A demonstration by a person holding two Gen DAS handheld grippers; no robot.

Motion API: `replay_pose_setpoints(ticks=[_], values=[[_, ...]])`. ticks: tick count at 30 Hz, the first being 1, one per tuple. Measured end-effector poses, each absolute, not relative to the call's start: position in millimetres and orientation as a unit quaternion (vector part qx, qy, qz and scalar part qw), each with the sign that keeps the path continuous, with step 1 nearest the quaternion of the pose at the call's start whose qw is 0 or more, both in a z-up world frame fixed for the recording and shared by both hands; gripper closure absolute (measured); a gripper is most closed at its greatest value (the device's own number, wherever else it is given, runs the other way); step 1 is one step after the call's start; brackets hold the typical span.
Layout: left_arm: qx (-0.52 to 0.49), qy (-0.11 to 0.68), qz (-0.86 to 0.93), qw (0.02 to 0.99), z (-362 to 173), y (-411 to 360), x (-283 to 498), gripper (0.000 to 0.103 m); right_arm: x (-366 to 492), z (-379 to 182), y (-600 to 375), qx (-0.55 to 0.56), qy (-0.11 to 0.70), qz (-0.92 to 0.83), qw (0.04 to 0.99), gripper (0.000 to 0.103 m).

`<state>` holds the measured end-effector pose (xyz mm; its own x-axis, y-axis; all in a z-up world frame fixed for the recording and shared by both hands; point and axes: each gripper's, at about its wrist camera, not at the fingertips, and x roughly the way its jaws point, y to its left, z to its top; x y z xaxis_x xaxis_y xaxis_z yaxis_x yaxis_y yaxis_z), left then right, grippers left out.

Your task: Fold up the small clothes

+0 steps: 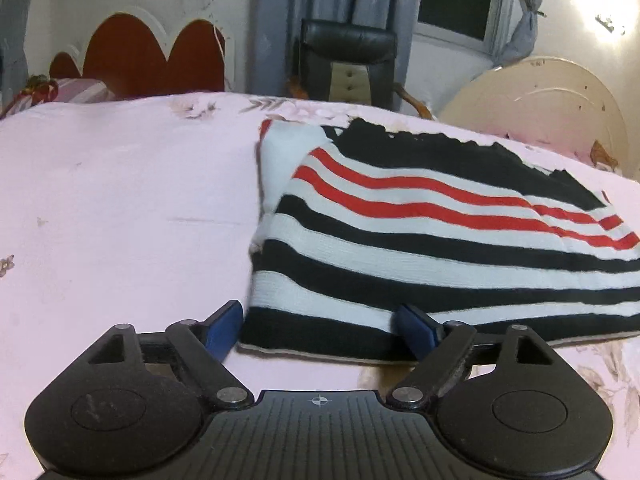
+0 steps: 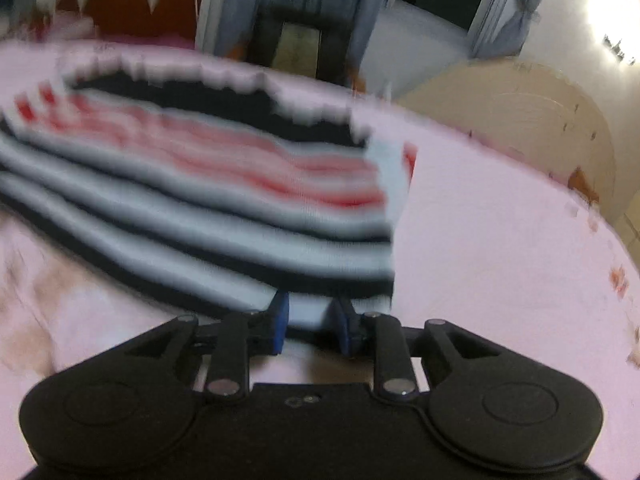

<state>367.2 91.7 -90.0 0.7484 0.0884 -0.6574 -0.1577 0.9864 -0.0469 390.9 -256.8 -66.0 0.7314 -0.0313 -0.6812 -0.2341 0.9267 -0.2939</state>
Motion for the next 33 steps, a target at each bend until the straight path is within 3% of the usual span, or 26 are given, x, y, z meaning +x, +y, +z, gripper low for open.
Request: replay_pose_setpoints(ticks=[9,20,23,26,33], values=[[-0.038,0.365,0.064,0.928,-88.9,91.9,372.0,0.017,392.0,-66.6,-253.8,-0.173,0.366,0.049,0.913,0.078],[-0.026,0.376,0.113,0.919,-68.0,105.1,337.5,0.017,358.2,-19.0,-262.1,-0.111,0.348,0.07,0.928,0.078],[-0.069,0.363,0.109,0.923,-63.5,107.5,319.6,0.021,352.5,-16.0,-257.6,-0.104,0.349,0.076,0.928,0.078],[-0.131,0.35,0.093,0.923,-62.9,110.7,306.2,0.044,350.4,-15.4,-251.4,-0.087,0.354,0.084,0.927,0.078],[-0.442,0.308,0.057,0.841,-106.9,143.2,294.6,0.044,347.6,-18.5,-232.0,-0.073,0.357,0.102,0.925,0.077]])
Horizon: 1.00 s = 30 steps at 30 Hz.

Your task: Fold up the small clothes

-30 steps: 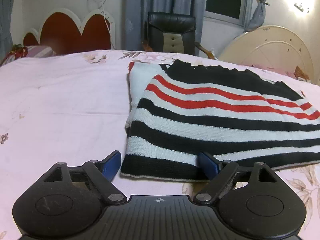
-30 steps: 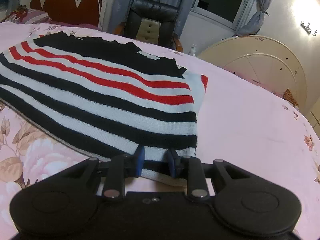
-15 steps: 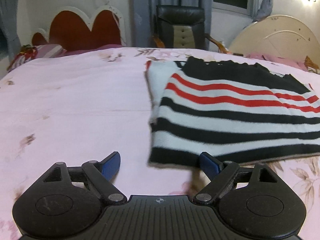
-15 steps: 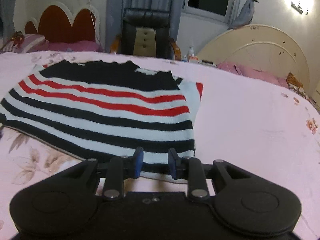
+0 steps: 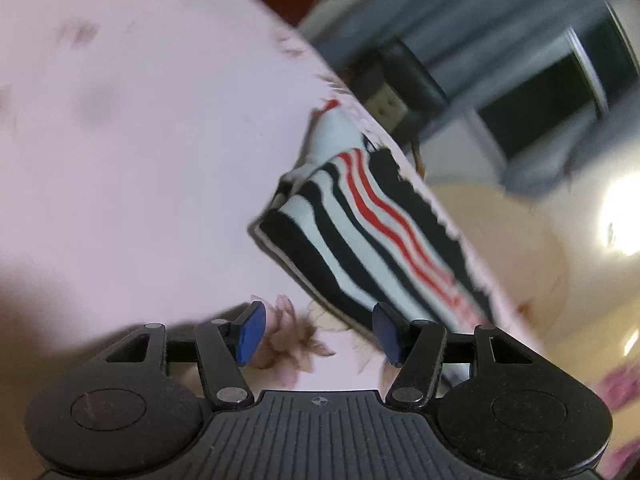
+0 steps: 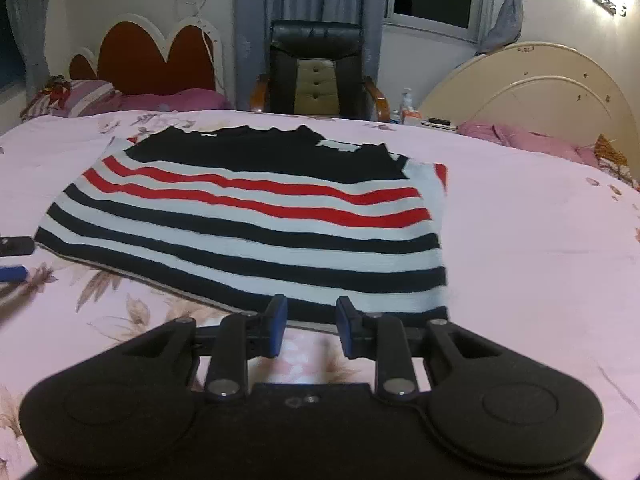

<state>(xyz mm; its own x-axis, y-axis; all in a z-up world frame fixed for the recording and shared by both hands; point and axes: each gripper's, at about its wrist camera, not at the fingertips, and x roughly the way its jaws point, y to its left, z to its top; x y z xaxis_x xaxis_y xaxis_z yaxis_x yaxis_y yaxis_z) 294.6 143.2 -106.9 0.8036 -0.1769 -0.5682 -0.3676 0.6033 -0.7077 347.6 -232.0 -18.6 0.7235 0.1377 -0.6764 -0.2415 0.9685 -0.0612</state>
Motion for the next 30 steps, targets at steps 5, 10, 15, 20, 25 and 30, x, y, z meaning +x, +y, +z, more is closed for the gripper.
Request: replay_pose_setpoints(ticks=[5,10,15,20,25,30], values=[[-0.486,0.275,0.063,0.827,-124.9,144.9,314.1,0.044,351.5,-18.1,-229.3,-0.06,0.358,0.109,0.925,0.077],[-0.504,0.243,0.08,0.825,-131.1,143.2,343.4,0.044,372.9,-17.7,-233.6,-0.018,0.361,0.12,0.925,0.082],[-0.495,0.23,0.089,0.833,-129.3,145.7,372.7,0.044,402.6,-21.5,-225.2,0.013,0.358,0.153,0.921,0.096],[-0.488,0.241,0.103,0.832,-136.0,151.9,381.4,0.082,430.4,-31.8,-204.3,0.02,0.364,0.177,0.914,0.097],[-0.524,0.196,0.069,0.826,-138.6,159.3,366.7,0.086,444.6,-31.5,-181.5,0.024,0.358,0.198,0.912,0.098],[-0.501,0.22,0.078,0.833,-145.8,157.4,371.3,0.086,454.2,-39.2,-170.9,0.018,0.36,0.207,0.909,0.098]])
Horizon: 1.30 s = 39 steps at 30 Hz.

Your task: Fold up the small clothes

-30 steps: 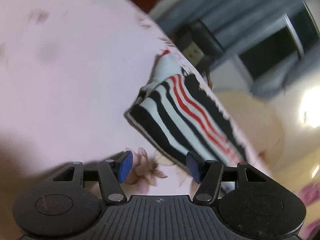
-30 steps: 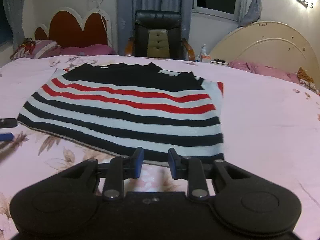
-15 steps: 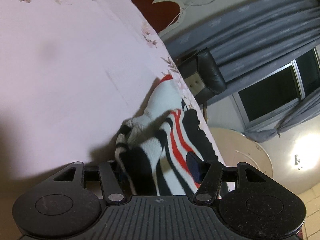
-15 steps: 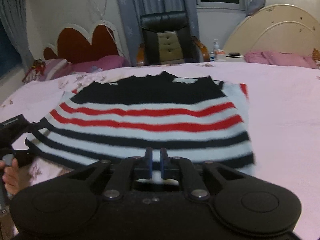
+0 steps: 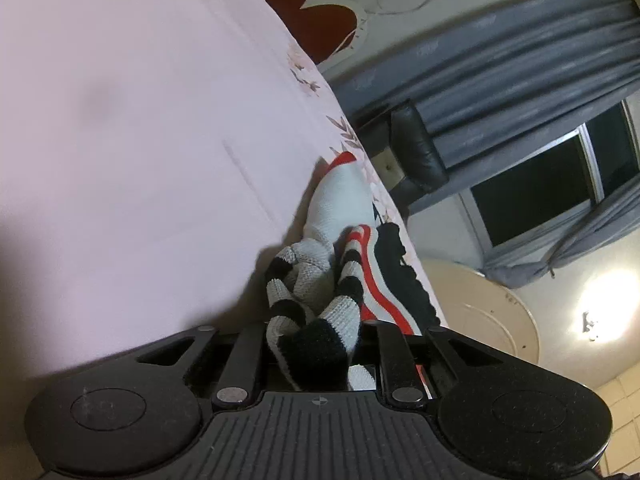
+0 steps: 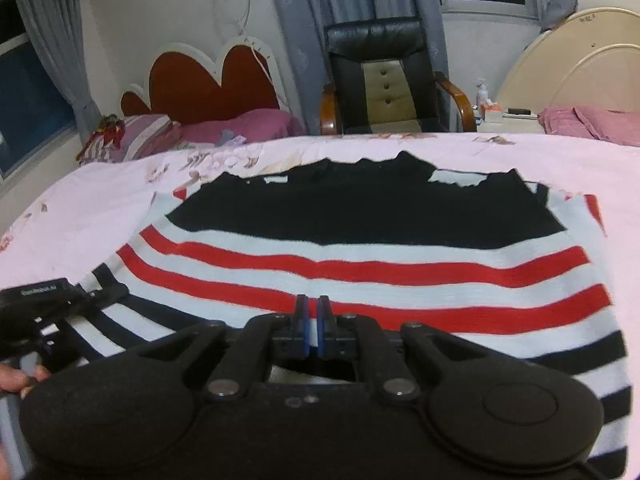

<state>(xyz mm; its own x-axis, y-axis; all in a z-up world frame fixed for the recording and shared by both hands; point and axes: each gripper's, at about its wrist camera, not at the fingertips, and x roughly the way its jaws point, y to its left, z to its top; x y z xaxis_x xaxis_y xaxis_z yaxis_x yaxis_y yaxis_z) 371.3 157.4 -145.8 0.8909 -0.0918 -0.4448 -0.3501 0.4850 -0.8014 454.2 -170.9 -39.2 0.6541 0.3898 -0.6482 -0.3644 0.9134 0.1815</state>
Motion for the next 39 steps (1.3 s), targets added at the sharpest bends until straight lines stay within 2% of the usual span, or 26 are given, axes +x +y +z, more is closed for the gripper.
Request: replay_pose_setpoints(ticks=[10,13,20,26,30,35,36,39], values=[[-0.492,0.218,0.075,0.839,-146.5,156.9,370.8,0.086,459.7,-38.3,-163.2,0.004,0.335,0.204,0.92,0.098],[-0.491,0.217,0.074,0.841,-145.8,156.4,367.1,0.086,471.2,-53.3,-154.7,-0.022,0.371,0.193,0.908,0.099],[-0.501,0.221,0.069,0.834,-146.4,160.8,368.2,0.086,472.5,-57.7,-155.5,-0.017,0.365,0.191,0.911,0.1],[-0.48,0.201,0.041,0.853,-107.5,151.6,370.2,0.086,471.6,-59.5,-157.4,-0.024,0.361,0.195,0.911,0.101],[-0.425,0.194,-0.015,0.884,-56.8,121.6,383.4,0.086,473.3,-60.2,-161.3,-0.005,0.365,0.196,0.91,0.102],[-0.348,0.226,-0.094,0.905,-11.8,43.7,416.0,0.086,478.6,-55.6,-182.1,0.065,0.386,0.2,0.898,0.103],[-0.323,0.238,-0.108,0.909,-8.4,24.9,422.8,0.086,478.0,-51.1,-195.0,0.093,0.389,0.195,0.895,0.101],[-0.262,0.291,-0.135,0.91,-18.0,-30.9,444.1,0.086,467.0,-38.5,-259.7,0.19,0.374,0.151,0.895,0.087]])
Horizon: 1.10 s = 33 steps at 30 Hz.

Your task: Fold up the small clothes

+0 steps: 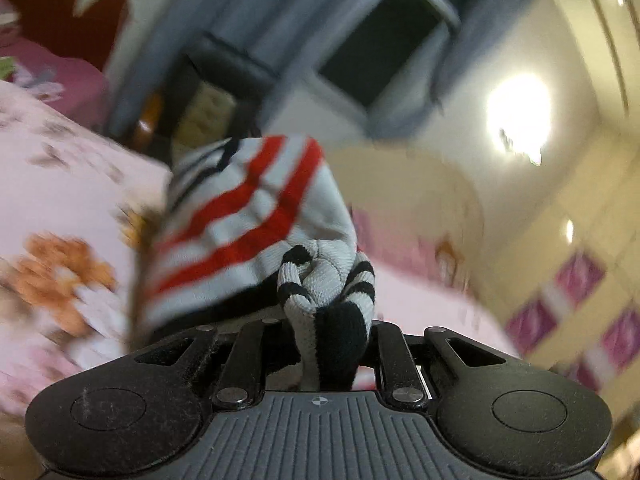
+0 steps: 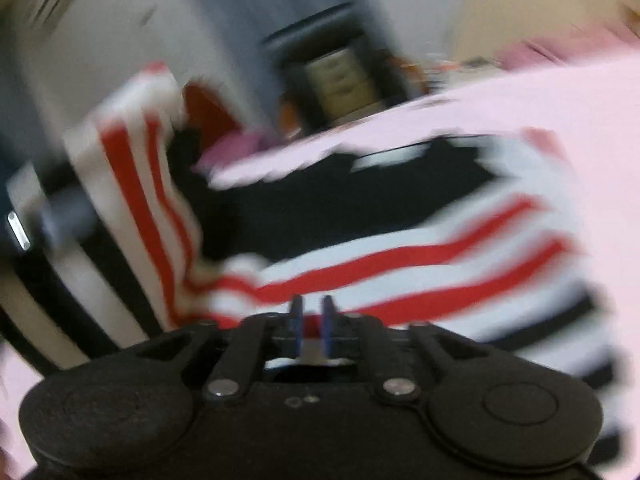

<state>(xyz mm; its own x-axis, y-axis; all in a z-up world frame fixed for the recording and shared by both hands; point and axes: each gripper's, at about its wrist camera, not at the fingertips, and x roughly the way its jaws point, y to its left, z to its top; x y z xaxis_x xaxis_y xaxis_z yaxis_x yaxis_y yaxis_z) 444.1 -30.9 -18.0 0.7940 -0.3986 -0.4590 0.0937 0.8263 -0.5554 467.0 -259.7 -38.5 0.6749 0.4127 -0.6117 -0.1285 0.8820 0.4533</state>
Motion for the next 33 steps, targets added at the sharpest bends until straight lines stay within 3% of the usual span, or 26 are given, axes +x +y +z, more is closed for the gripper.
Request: replay_pose_setpoints(ticks=[4,6,8,10,15,20,28,33], values=[[-0.205,0.384,-0.151,0.888,-68.4,-94.5,466.7,0.086,452.6,-34.8,-346.6,0.282,0.377,0.094,0.877,0.082],[-0.165,0.364,-0.155,0.904,-77.8,-113.5,456.9,0.084,444.5,-33.6,-376.5,0.325,0.377,0.097,0.862,0.08],[-0.156,0.357,-0.166,0.906,-71.4,-118.1,448.5,0.058,439.5,-30.6,-391.8,0.351,0.374,0.108,0.852,0.071],[-0.159,0.354,-0.193,0.901,-53.2,-114.6,438.3,0.05,435.6,-28.6,-397.6,0.37,0.37,0.123,0.843,0.055],[-0.18,0.286,-0.151,0.929,-15.6,-52.8,409.1,0.05,439.4,-24.0,-383.4,0.394,0.377,0.17,0.821,0.044],[-0.224,0.327,-0.053,0.917,-41.4,11.7,424.7,0.05,460.9,-30.0,-357.7,0.378,0.415,0.179,0.808,0.042],[-0.218,0.347,-0.045,0.911,-65.1,4.1,420.9,0.05,497.5,-46.9,-340.5,0.393,0.458,0.185,0.776,0.042],[-0.185,0.35,-0.041,0.917,-68.9,3.7,432.6,0.05,506.1,-38.7,-319.0,0.331,0.472,0.194,0.794,0.041]])
